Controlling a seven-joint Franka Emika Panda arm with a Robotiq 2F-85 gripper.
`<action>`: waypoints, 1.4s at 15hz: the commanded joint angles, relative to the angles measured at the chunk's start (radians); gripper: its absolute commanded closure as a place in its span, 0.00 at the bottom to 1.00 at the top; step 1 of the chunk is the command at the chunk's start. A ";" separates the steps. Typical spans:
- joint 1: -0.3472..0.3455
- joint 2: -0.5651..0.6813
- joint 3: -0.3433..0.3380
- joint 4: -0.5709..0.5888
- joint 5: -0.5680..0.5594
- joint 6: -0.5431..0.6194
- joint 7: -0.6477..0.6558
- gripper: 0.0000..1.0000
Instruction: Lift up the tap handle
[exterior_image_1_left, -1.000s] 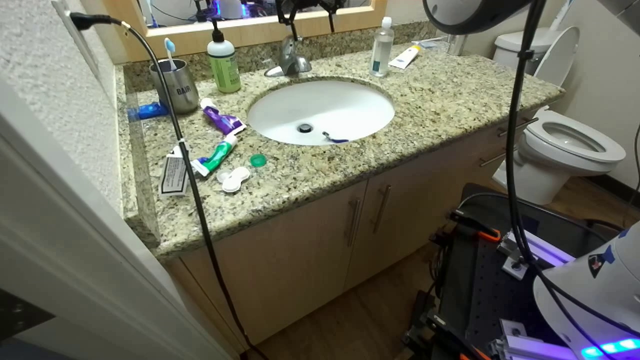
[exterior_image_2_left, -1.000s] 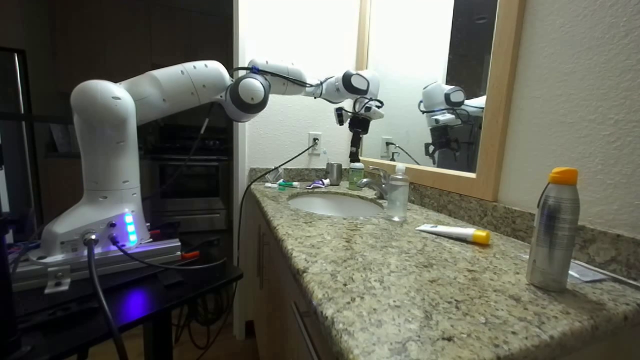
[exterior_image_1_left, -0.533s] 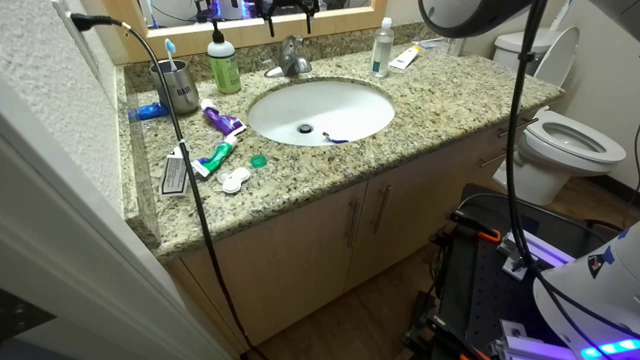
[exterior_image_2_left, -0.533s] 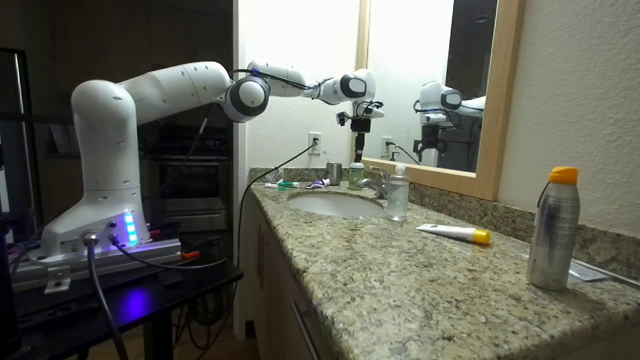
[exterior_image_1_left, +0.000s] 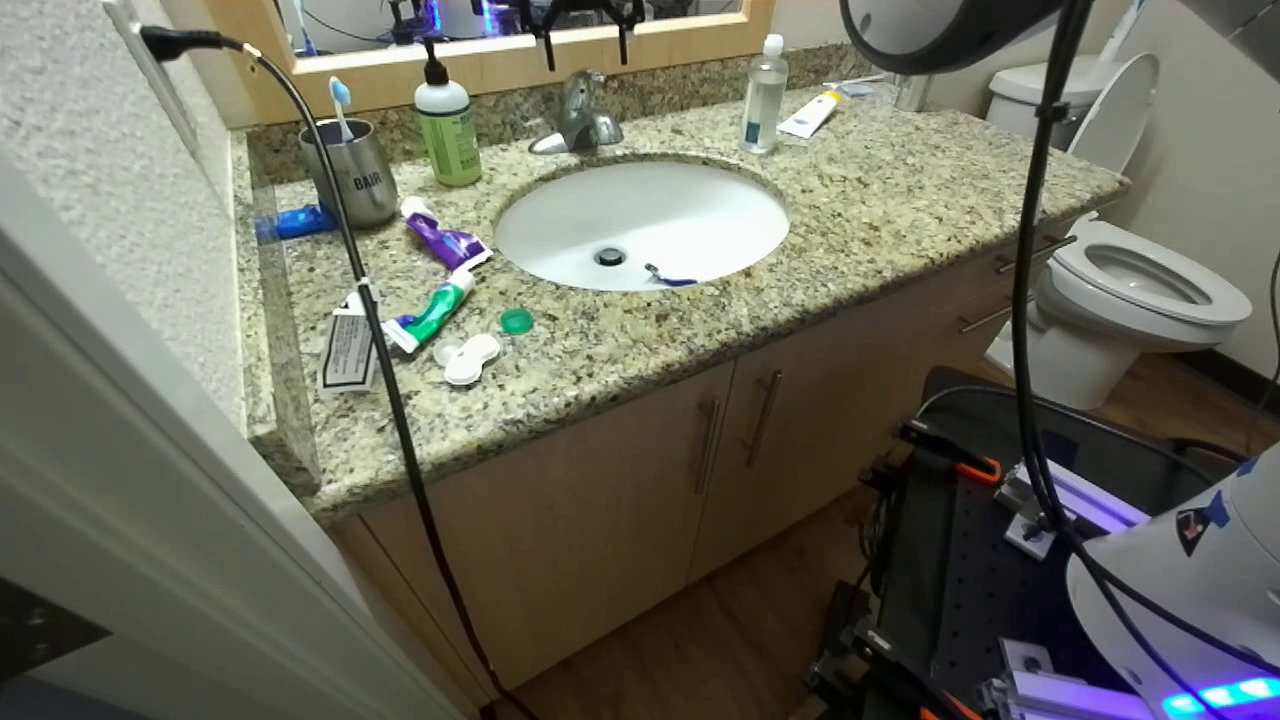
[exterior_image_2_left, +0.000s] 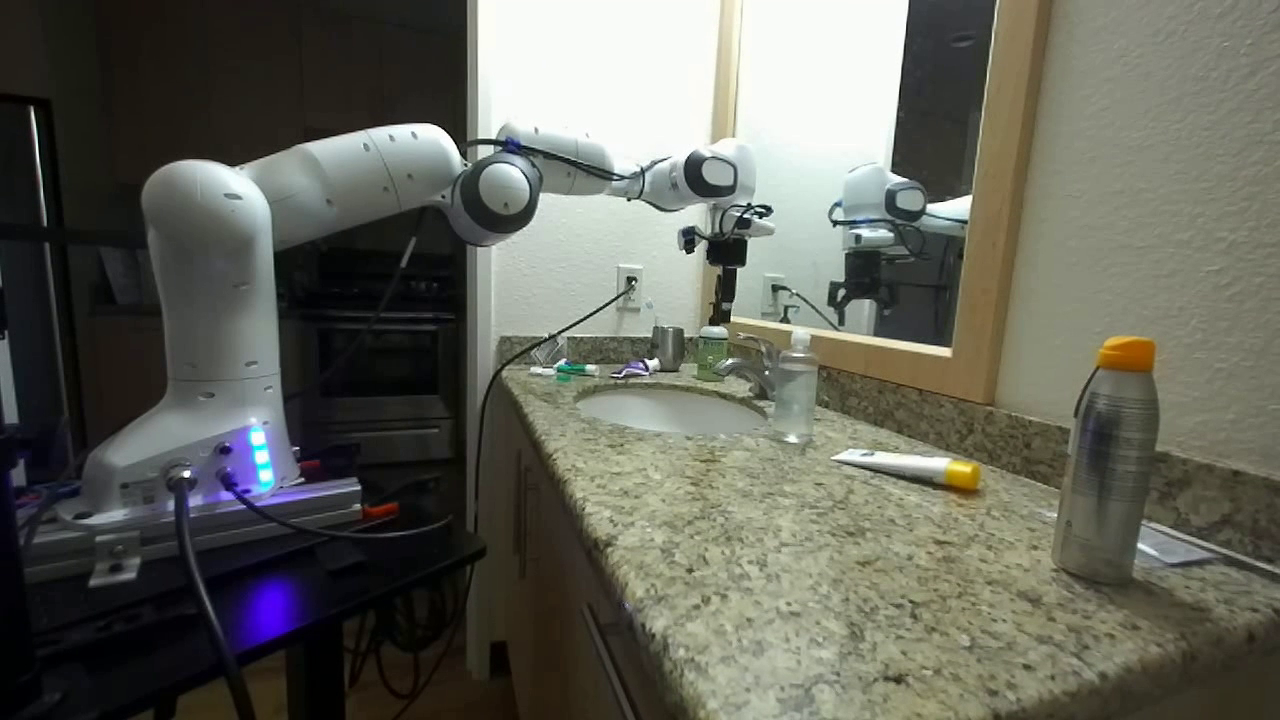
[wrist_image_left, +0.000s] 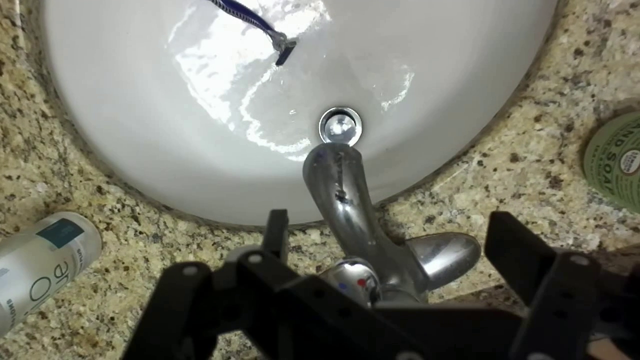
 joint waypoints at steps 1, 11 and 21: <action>0.001 -0.014 0.000 -0.024 -0.001 0.010 -0.001 0.00; -0.042 0.048 0.000 -0.052 -0.017 0.074 -0.327 0.00; -0.060 0.091 0.019 -0.008 0.003 0.155 -0.313 0.00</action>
